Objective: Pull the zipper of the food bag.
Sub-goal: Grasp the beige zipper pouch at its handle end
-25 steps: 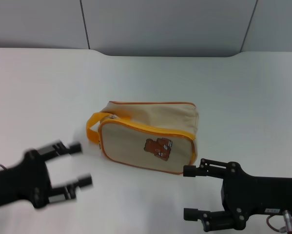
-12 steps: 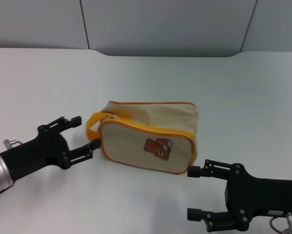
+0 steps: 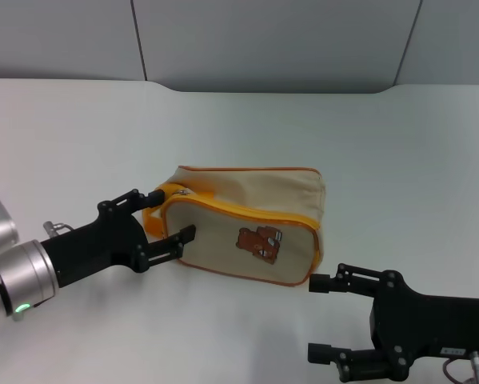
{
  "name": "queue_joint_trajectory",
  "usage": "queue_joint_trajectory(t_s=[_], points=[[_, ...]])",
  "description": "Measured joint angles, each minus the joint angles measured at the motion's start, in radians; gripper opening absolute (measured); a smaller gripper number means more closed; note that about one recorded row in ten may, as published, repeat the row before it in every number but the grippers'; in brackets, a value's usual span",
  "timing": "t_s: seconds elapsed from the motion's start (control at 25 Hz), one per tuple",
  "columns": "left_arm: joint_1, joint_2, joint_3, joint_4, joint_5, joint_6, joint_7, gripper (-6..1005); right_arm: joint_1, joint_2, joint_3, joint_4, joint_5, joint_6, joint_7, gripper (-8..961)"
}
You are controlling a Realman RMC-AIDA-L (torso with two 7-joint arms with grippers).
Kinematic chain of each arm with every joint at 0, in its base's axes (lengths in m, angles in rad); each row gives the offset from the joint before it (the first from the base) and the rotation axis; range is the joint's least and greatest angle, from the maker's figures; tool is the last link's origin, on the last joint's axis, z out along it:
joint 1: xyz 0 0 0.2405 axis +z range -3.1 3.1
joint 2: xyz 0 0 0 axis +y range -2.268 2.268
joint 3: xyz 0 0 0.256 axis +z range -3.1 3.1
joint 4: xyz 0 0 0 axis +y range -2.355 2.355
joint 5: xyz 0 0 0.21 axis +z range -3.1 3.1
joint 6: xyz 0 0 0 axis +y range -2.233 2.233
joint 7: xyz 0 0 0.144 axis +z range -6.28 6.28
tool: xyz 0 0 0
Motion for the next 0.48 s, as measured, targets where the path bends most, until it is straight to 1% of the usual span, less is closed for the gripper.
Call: queue_joint_trajectory(t_s=[0.12, 0.2, 0.28, 0.48], points=[[-0.003, 0.000, 0.005, -0.010, 0.001, -0.005, 0.009, 796, 0.000, 0.000, 0.006, 0.000, 0.000, 0.000, -0.005, 832], [-0.002, 0.000, 0.032, -0.012, 0.002, 0.011, 0.014, 796, 0.000, 0.000, 0.014, 0.001, 0.000, 0.001, -0.013, 832], [0.000, 0.000, 0.037, -0.010, 0.001, 0.018, 0.014, 795, 0.000, 0.000, 0.015, 0.000, 0.000, 0.001, -0.014, 832], [0.003, 0.002, 0.037, -0.007, -0.003, 0.030, 0.014, 563, 0.001, -0.001, 0.018, 0.000, 0.000, 0.010, -0.015, 831]])
